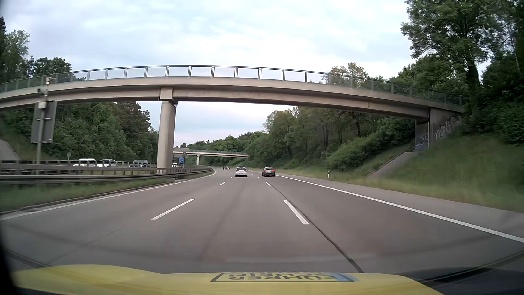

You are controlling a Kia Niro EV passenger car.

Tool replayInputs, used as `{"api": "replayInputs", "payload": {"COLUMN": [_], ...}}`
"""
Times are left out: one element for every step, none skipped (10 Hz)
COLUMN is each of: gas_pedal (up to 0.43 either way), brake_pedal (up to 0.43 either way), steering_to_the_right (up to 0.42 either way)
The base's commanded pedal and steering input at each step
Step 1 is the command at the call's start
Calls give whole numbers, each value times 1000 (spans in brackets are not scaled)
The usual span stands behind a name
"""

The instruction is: Follow the waypoints while adhering to traffic rules and regulations

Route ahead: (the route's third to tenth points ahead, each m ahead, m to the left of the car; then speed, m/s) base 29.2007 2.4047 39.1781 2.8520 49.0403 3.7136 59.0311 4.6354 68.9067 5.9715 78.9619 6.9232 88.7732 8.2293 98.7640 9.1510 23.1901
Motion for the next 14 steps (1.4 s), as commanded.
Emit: {"api": "replayInputs", "payload": {"gas_pedal": [20, 20, 20, 20, 20, 28, 28, 28, 28, 28, 28, 28, 28, 28], "brake_pedal": [0, 0, 0, 0, 0, 0, 0, 0, 0, 0, 0, 0, 0, 0], "steering_to_the_right": [-1, -1, -1, -2, -2, -3, -3, -4, -4, -5, -5, -5, -5, -5]}}
